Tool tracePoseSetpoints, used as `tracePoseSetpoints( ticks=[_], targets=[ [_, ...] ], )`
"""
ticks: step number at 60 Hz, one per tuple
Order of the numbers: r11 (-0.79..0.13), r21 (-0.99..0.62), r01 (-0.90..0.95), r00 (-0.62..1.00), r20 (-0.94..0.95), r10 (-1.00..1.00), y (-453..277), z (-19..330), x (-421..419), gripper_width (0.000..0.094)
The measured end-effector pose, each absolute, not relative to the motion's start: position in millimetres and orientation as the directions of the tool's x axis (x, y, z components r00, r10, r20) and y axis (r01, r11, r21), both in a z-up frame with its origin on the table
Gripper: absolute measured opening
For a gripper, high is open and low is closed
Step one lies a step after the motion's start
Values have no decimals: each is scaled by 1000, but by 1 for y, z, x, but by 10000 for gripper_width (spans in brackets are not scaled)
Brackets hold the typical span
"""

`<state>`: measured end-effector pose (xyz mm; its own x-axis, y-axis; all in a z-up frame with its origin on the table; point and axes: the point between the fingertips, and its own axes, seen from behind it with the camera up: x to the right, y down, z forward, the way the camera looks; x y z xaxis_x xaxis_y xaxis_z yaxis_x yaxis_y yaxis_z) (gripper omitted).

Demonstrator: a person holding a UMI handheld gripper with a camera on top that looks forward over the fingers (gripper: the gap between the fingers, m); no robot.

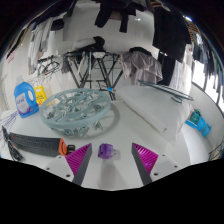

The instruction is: Unplug charger

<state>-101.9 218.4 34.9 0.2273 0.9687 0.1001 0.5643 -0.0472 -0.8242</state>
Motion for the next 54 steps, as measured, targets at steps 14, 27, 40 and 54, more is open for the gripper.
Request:
tracePoseSetpoints(
  ticks=[14,27,40,54],
  targets=[
    [-61,-821,567,227,85,970,177,120,34,855],
    [-91,-783,616,236,73,969,140,160,192,851],
    [-97,-746,659,234,81,969,115,166,290,855],
    [-57,-754,654,192,93,977,110,173,301,852]
  ],
)
